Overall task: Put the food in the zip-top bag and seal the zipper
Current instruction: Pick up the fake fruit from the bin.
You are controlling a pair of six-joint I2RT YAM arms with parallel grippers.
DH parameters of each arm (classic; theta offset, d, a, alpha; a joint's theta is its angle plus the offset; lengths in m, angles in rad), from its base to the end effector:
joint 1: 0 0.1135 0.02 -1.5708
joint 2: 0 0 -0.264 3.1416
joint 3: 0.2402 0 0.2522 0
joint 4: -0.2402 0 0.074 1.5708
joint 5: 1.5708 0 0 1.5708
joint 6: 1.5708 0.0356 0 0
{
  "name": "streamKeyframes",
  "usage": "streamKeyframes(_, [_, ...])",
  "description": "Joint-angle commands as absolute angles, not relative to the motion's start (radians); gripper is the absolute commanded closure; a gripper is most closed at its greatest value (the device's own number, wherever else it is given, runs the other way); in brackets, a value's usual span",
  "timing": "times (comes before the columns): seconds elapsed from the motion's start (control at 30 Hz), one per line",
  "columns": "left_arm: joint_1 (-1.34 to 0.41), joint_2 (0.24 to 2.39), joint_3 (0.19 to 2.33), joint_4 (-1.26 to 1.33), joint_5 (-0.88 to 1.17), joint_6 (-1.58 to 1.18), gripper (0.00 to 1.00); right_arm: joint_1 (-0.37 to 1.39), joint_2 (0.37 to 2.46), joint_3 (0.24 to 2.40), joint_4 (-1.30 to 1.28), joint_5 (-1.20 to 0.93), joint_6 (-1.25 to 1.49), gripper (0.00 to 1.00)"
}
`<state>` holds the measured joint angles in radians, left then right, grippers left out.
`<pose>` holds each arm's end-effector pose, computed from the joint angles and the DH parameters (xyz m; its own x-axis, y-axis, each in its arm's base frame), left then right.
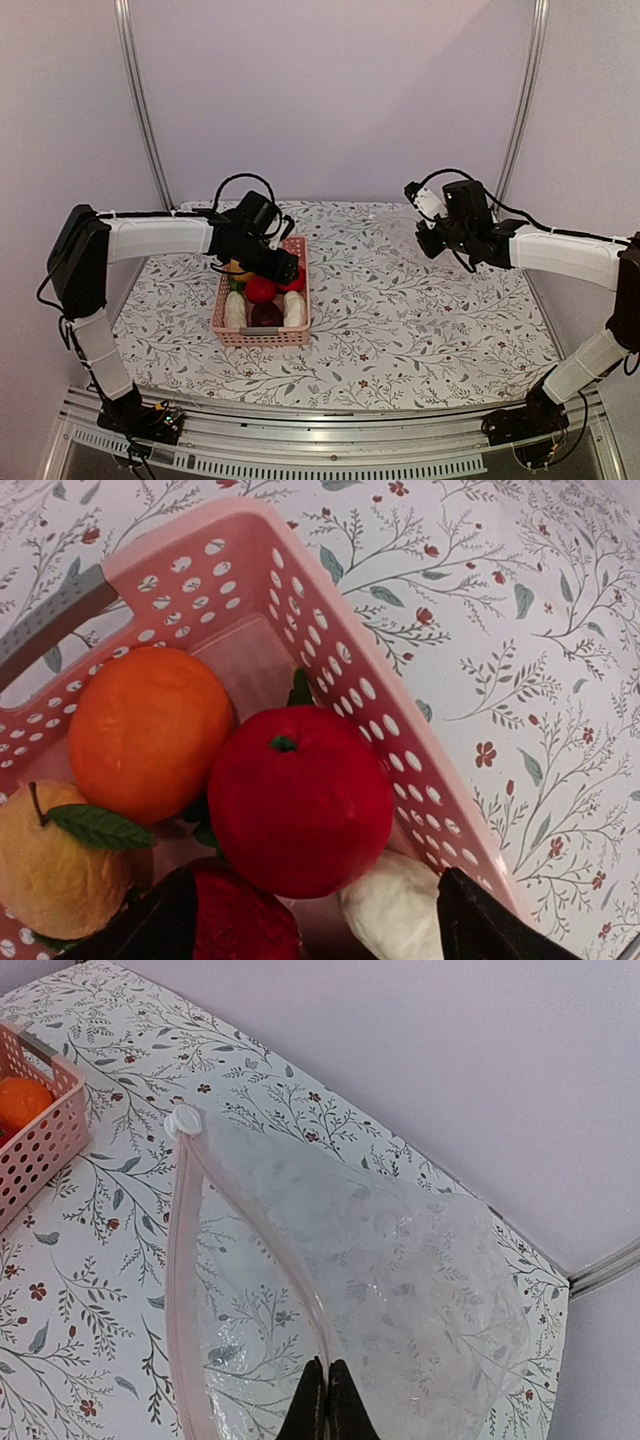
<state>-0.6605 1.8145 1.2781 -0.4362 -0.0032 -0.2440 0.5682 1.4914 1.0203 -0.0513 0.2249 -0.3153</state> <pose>0.3054 -0.2371 0.2055 -0.7811 0.3009 -0.5471 0.4363 0.8898 -0.1335 0.2898 0.1756 0.2647 -0.2877 -0.5423 -0.7894 -0.4742 0.7968 -0.3745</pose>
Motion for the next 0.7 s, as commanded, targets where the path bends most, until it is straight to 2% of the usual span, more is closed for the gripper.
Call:
streamKeyframes(0.0, [-0.640,1.859,1.332,-0.474,0.003,-0.268,0.18,0.563,1.459,1.001,-0.031,0.219,-0.322,1.00])
streamKeyframes(0.3, [-0.636,1.952,1.385,-0.503,0.003,-0.287,0.23,0.562,1.458,0.994,-0.026,0.218,-0.323,1.00])
streamKeyframes(0.67, [-0.631,2.000,1.404,-0.489,0.020,-0.285,0.24,0.561,1.460,0.989,-0.025,0.210,-0.318,1.00])
